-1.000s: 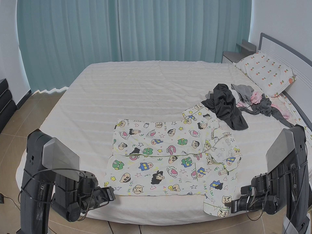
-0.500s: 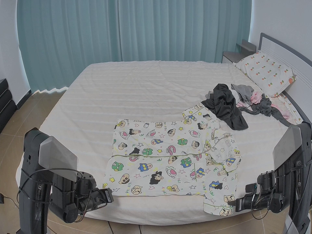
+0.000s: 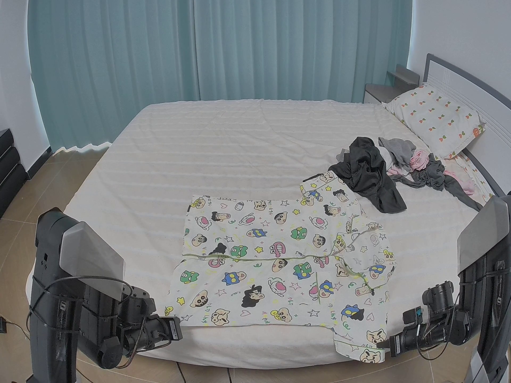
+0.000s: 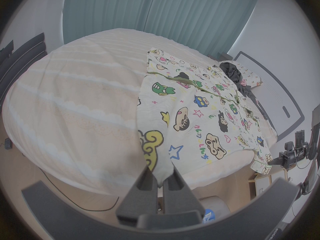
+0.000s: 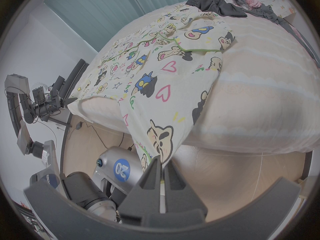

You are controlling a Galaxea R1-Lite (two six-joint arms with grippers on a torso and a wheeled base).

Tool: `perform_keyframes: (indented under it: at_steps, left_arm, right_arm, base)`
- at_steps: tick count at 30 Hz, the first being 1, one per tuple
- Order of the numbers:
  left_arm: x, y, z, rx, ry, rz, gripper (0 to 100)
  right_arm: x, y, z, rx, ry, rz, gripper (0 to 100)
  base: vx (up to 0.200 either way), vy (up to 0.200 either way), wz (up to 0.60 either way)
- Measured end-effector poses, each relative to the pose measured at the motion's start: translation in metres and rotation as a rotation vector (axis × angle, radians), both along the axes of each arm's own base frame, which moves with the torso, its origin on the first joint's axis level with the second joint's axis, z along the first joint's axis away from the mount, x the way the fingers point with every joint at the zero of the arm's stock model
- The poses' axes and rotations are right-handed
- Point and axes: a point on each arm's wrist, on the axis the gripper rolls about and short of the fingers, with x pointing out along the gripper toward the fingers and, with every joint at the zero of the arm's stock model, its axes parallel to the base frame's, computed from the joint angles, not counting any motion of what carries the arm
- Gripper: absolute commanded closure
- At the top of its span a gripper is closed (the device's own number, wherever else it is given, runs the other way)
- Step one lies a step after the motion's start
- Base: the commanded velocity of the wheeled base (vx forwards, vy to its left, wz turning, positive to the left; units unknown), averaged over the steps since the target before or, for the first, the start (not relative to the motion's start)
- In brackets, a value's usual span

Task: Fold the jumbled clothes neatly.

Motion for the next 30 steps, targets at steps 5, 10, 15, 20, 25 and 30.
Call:
perform_keyframes:
  at_steps: [5, 10, 15, 20, 25, 30]
  left_arm:
    - [-0.006, 0.002, 0.000, 0.014, 0.021, -0.008, 100]
    - [-0.012, 0.003, 0.000, 0.022, 0.041, -0.012, 100]
    - [-0.017, 0.002, 0.000, 0.029, 0.061, -0.023, 100]
    - [-0.023, 0.000, 0.001, 0.036, 0.078, -0.040, 100]
    - [-0.029, 0.000, 0.001, 0.046, 0.099, -0.054, 100]
    - [-0.032, 0.000, 0.001, 0.062, 0.103, -0.071, 100]
  right_arm:
    - [-0.005, -0.001, 0.003, -0.012, 0.028, 0.023, 100]
    - [-0.010, -0.001, 0.006, -0.021, 0.062, 0.042, 100]
    - [-0.014, -0.001, 0.010, -0.024, 0.082, 0.067, 100]
    - [-0.019, -0.001, 0.014, -0.021, 0.114, 0.080, 100]
    - [-0.027, -0.001, 0.019, -0.020, 0.161, 0.102, 100]
    - [-0.031, -0.001, 0.024, -0.023, 0.172, 0.121, 100]
  base:
    - [0.000, 0.000, 0.00]
    - [0.000, 0.000, 0.00]
    - [0.000, 0.000, 0.00]
    - [0.000, 0.000, 0.00]
    - [0.000, 0.000, 0.00]
    - [0.000, 0.000, 0.00]
